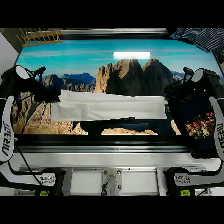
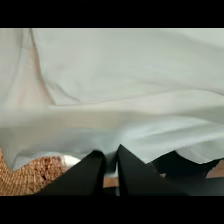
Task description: Fold the clothes and pants, and hang the long-sleeved shirts on hangers.
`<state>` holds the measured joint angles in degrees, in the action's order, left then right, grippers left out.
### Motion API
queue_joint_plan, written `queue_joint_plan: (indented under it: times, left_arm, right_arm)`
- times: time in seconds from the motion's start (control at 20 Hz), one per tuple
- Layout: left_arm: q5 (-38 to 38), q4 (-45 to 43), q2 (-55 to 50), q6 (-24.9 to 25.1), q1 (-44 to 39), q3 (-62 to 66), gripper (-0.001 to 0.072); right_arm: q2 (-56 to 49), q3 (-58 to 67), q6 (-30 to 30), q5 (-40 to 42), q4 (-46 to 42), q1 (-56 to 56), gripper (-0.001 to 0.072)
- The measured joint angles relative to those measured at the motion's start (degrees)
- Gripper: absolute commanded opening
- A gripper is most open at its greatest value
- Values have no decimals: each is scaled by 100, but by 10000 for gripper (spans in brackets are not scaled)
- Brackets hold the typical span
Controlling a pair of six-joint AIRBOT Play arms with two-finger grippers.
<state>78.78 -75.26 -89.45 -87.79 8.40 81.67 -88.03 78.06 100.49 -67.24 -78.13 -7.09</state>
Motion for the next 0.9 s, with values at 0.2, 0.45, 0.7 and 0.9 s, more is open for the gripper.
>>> queue_joint_plan:
  times: [0.2, 0.45, 0.7, 0.9]
  left_arm:
    - [-160, 44, -494, -24, -81, 763, 546]
    - [-540, 114, -177, -9, -59, 634, 9]
    - [-1139, 568, 393, 66, -227, -570, 9]
    - [-1410, 879, 612, 83, -522, -1294, 8]
  right_arm:
    - [-118, 273, -409, 782, 612, 15, 635]
    - [146, -35, -1370, 503, 898, -398, 634]
    - [197, -1023, -1945, 297, 1252, -785, 632]
    - [-4, -1419, -2166, 566, 1626, -857, 629]
